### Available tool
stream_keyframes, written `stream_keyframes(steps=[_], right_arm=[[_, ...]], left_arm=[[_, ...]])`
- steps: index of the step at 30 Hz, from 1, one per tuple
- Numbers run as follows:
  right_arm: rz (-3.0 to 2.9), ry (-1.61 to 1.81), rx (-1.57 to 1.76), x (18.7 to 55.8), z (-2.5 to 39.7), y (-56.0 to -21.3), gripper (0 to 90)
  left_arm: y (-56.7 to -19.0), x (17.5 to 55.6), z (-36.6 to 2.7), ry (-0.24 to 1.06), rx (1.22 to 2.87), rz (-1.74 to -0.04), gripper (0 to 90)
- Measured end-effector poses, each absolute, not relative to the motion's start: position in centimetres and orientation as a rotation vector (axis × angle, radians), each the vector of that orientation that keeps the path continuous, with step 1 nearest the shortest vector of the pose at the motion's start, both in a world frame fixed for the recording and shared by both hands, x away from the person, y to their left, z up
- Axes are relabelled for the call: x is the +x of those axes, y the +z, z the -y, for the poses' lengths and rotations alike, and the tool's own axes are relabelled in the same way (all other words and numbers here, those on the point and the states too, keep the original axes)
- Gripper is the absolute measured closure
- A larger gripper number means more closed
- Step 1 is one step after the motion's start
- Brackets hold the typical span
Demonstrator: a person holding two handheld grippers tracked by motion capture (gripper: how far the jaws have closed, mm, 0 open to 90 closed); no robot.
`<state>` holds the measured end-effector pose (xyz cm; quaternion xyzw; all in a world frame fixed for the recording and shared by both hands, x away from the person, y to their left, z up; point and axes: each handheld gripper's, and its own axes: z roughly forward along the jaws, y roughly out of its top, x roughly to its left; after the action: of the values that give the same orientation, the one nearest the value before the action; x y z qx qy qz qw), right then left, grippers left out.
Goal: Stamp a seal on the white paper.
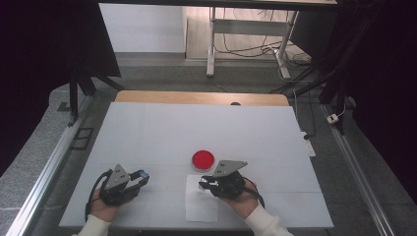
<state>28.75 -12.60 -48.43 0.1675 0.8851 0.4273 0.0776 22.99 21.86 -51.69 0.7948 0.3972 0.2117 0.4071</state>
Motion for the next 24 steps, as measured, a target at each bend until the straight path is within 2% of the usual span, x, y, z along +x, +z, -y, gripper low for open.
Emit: stream_keyframes(steps=[24], right_arm=[[-2.696,1.208,0.487,28.9,12.1,-49.5,75.5]], left_arm=[[-51.7,23.0,-21.8,0.533,2.005,-1.002,65.1]])
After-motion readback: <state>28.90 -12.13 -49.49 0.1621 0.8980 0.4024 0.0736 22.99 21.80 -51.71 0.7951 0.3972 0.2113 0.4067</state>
